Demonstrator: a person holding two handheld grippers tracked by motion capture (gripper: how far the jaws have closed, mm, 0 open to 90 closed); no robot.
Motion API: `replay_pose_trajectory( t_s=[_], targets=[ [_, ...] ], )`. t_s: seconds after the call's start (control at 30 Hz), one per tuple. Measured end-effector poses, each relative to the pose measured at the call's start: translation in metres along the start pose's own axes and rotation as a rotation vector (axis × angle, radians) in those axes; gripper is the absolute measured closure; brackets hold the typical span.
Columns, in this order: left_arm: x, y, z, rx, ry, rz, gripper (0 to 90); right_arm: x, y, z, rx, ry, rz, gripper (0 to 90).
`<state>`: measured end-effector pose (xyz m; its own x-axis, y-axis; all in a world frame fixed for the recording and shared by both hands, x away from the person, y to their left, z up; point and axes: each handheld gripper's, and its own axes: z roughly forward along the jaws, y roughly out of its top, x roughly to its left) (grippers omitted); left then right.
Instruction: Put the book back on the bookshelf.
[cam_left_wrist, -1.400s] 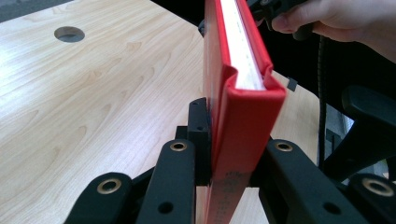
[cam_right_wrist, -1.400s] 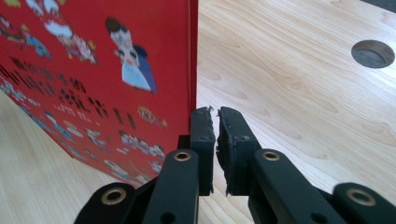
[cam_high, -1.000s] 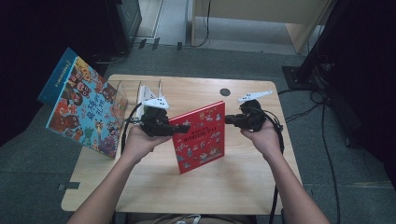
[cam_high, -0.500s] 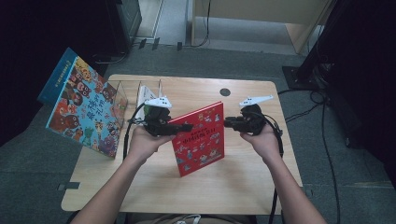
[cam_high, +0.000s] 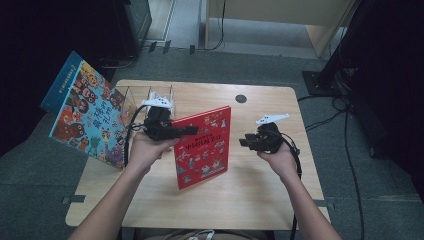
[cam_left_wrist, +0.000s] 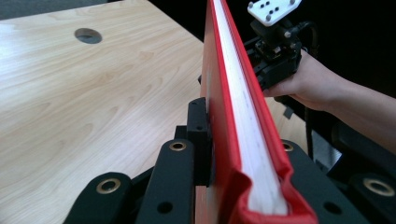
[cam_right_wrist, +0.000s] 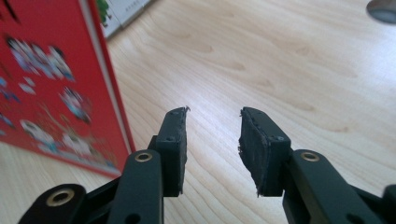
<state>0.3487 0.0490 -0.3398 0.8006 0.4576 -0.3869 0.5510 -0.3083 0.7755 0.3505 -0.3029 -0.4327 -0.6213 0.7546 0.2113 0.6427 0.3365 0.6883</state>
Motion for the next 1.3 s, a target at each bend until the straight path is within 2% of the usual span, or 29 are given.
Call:
replay_pose_trajectory(
  t_s=[0.17, 0.27, 0.7, 0.93, 1.07, 1.2, 1.3],
  targets=[
    [0.000, 0.001, -0.012, -0.004, 0.018, -0.008, 79.8, -0.002, -0.008, 0.013, 0.008, 0.009, -0.014, 56.2],
    [-0.001, 0.000, -0.017, -0.005, 0.034, -0.016, 79.8, -0.002, -0.010, 0.021, 0.044, -0.006, -0.023, 53.0],
    [0.004, -0.013, -0.049, -0.032, 0.100, -0.054, 79.8, -0.007, -0.017, 0.044, 0.134, -0.031, -0.024, 55.0],
    [0.007, -0.023, -0.071, -0.056, 0.130, -0.082, 79.7, -0.012, -0.020, 0.051, 0.114, -0.056, -0.011, 55.3],
    [0.010, -0.030, -0.085, -0.069, 0.144, -0.099, 79.7, -0.012, -0.026, 0.053, 0.056, -0.084, -0.030, 56.4],
    [0.014, -0.035, -0.098, -0.082, 0.157, -0.118, 79.7, -0.011, -0.029, 0.056, 0.073, -0.078, -0.017, 55.4],
    [0.015, -0.038, -0.108, -0.080, 0.176, -0.119, 79.7, -0.008, -0.035, 0.058, 0.058, -0.086, -0.021, 55.4]
  ],
)
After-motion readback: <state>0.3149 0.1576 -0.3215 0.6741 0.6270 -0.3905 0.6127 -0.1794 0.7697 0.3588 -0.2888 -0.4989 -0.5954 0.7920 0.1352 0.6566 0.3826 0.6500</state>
